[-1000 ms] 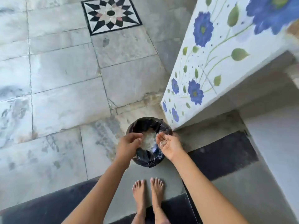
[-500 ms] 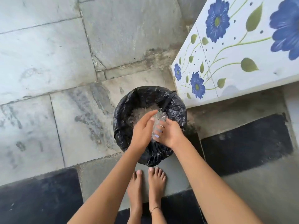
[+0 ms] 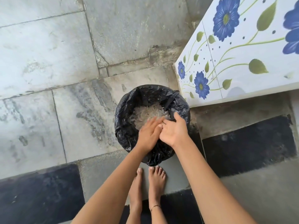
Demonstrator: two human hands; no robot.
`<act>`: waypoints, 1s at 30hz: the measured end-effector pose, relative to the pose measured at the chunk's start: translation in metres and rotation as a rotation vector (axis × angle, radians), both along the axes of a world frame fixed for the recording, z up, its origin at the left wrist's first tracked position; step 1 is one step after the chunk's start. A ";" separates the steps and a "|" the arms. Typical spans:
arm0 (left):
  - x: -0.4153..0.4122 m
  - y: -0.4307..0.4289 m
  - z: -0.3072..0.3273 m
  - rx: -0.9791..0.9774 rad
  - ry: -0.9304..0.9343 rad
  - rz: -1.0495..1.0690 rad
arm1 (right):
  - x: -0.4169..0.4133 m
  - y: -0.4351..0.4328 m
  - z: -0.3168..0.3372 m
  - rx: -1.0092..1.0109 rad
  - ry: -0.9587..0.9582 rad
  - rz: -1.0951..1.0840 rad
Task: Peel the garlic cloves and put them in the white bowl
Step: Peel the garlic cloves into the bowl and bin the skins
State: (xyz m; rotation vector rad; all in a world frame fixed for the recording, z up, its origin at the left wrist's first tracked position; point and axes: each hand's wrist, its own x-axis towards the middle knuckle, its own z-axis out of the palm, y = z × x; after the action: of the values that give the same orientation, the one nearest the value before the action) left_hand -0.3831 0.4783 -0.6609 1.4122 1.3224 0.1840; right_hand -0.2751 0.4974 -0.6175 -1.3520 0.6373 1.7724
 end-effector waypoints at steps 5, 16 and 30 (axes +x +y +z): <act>0.009 0.018 0.024 0.037 -0.152 0.155 | 0.001 -0.002 0.000 -0.002 -0.056 0.023; -0.028 0.006 0.103 0.031 0.224 0.235 | -0.011 -0.038 0.078 0.178 -0.880 0.634; -0.018 -0.076 0.503 0.520 0.083 -0.071 | 0.008 -0.169 0.446 0.523 -1.755 0.690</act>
State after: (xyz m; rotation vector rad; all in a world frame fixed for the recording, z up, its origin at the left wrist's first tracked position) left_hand -0.4006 0.4023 -0.1581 1.9166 1.3455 0.4509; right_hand -0.2669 0.3289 -0.1718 -2.1101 -1.2290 0.4364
